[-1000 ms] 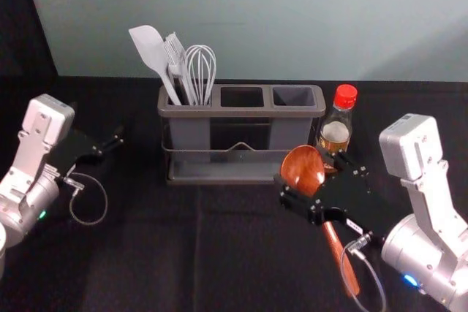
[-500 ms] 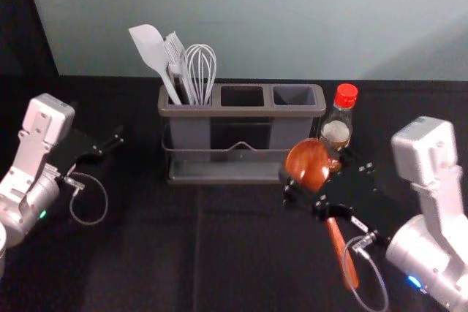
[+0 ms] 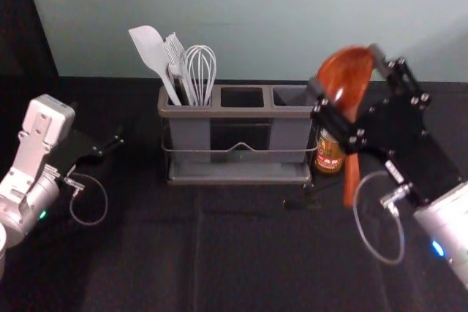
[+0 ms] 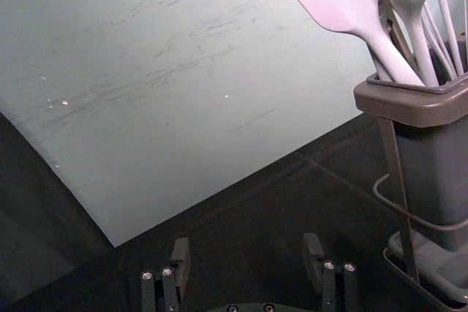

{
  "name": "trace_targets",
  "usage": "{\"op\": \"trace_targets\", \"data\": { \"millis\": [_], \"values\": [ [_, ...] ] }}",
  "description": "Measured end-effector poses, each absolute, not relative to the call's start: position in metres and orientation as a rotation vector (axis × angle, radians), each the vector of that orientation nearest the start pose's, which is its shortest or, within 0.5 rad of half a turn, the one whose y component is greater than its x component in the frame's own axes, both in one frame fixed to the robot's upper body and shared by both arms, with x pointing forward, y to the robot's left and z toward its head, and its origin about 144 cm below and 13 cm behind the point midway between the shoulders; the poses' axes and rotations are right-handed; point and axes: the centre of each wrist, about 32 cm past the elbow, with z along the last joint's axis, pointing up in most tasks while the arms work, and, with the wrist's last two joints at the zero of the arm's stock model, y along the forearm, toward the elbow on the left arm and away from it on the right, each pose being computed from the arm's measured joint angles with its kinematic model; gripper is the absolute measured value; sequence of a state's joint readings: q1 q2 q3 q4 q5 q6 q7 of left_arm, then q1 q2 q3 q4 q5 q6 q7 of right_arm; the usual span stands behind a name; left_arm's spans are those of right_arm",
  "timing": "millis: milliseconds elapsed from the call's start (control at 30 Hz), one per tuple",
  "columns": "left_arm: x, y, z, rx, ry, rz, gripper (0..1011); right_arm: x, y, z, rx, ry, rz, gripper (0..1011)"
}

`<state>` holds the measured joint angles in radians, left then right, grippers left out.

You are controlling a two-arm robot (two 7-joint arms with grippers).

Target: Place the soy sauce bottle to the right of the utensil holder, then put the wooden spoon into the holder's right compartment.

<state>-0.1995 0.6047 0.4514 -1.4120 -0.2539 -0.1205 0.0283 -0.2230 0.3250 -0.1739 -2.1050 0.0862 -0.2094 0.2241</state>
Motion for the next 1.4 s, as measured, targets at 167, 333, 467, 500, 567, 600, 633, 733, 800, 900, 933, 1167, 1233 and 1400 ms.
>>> {"op": "trace_targets", "data": {
  "millis": [167, 333, 467, 500, 567, 600, 633, 733, 800, 900, 933, 1167, 1233, 1400],
  "values": [
    [0.489, 0.31, 1.14, 0.304, -0.285, 1.248, 1005, 0.389, -0.223, 1.238, 0.297, -0.505, -1.016, 837],
    [0.489, 0.31, 1.14, 0.304, -0.285, 1.248, 1005, 0.406, -0.225, 1.237, 0.361, -0.491, -1.007, 837],
    [0.489, 0.31, 1.14, 0.304, -0.285, 1.248, 1005, 0.423, -0.227, 1.237, 0.387, -0.478, -0.983, 837],
    [0.489, 0.31, 1.14, 0.304, -0.285, 1.248, 1005, 0.431, -0.229, 1.238, 0.393, -0.478, -0.971, 837],
    [0.489, 0.31, 1.14, 0.304, -0.285, 1.248, 1005, 0.443, -0.233, 1.241, 0.395, -0.486, -0.948, 836],
    [0.489, 0.31, 1.14, 0.304, -0.285, 1.248, 1005, 0.447, -0.234, 1.242, 0.396, -0.487, -0.941, 837],
    [0.489, 0.31, 1.14, 0.304, -0.285, 1.248, 1005, 0.451, -0.236, 1.243, 0.398, -0.49, -0.935, 837],
    [0.489, 0.31, 1.14, 0.304, -0.285, 1.248, 1005, 0.464, -0.24, 1.248, 0.406, -0.495, -0.907, 837],
    [0.489, 0.31, 1.14, 0.304, -0.285, 1.248, 1005, 0.474, -0.243, 1.251, 0.415, -0.49, -0.885, 837],
    [0.489, 0.31, 1.14, 0.304, -0.285, 1.248, 1005, 0.486, -0.245, 1.253, 0.424, -0.475, -0.858, 837],
    [0.489, 0.31, 1.14, 0.304, -0.285, 1.248, 1005, 0.489, -0.245, 1.253, 0.425, -0.47, -0.851, 837],
    [0.489, 0.31, 1.14, 0.304, -0.285, 1.248, 1005, 0.511, -0.239, 1.251, 0.429, -0.433, -0.823, 837],
    [0.489, 0.31, 1.14, 0.304, -0.285, 1.248, 1005, 0.516, -0.236, 1.25, 0.429, -0.423, -0.823, 836],
    [0.489, 0.31, 1.14, 0.304, -0.285, 1.248, 1005, 0.528, -0.231, 1.248, 0.433, -0.405, -0.829, 837]
  ]
}}
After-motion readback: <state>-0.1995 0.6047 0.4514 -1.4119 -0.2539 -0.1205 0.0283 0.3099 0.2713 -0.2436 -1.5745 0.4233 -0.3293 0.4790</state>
